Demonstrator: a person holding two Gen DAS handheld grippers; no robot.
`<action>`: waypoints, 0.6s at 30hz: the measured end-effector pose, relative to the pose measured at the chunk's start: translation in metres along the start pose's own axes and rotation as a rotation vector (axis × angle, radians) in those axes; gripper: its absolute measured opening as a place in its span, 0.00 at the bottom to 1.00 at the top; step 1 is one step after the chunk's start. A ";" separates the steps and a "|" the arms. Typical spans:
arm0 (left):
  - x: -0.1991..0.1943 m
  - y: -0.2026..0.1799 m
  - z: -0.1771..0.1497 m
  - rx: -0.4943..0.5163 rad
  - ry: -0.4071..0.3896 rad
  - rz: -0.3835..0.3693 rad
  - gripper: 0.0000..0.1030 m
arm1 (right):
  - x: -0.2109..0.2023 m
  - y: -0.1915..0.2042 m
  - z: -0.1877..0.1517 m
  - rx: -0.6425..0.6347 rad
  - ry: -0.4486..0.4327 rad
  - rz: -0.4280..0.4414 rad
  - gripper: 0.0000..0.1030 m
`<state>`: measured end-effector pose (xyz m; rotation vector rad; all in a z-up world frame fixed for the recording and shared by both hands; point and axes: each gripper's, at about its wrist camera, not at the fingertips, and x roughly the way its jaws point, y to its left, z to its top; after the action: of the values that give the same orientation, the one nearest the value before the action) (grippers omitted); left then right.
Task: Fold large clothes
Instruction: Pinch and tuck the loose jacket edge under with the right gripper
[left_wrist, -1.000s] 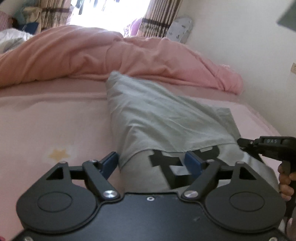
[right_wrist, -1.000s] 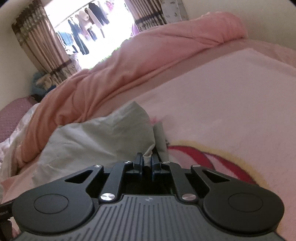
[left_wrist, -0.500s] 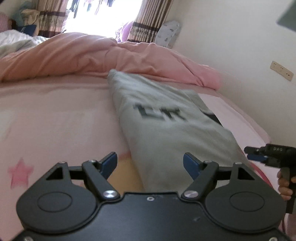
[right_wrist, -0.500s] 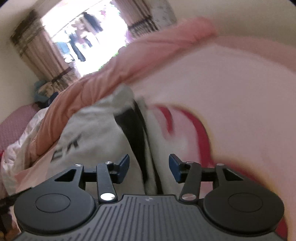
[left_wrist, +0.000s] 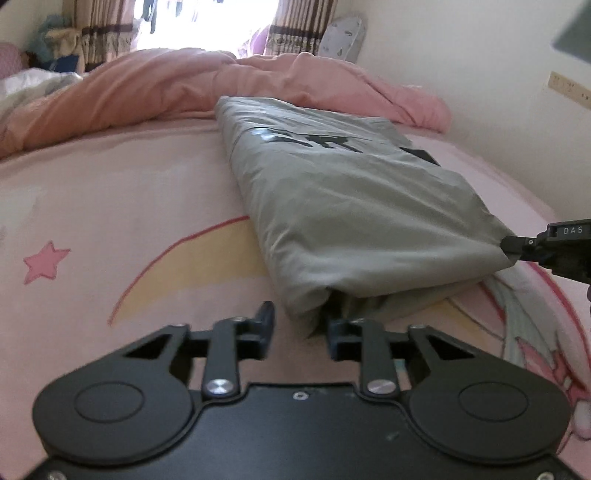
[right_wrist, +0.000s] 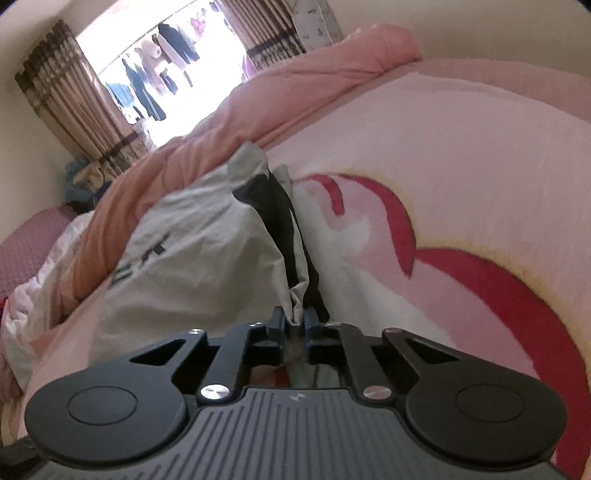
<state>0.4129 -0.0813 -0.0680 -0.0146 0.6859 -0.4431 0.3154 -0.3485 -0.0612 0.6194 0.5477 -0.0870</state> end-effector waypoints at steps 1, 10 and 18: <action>-0.002 0.000 0.002 -0.009 -0.006 0.003 0.18 | -0.003 0.001 0.001 -0.002 -0.013 0.003 0.06; 0.005 0.008 -0.013 0.007 -0.001 0.033 0.27 | 0.022 -0.018 -0.015 0.002 0.002 -0.005 0.04; -0.030 0.009 0.005 0.011 -0.006 0.032 0.25 | -0.010 -0.001 -0.006 -0.078 -0.085 -0.075 0.30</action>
<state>0.3988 -0.0621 -0.0470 0.0051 0.6769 -0.4160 0.3035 -0.3464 -0.0606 0.5168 0.4898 -0.1607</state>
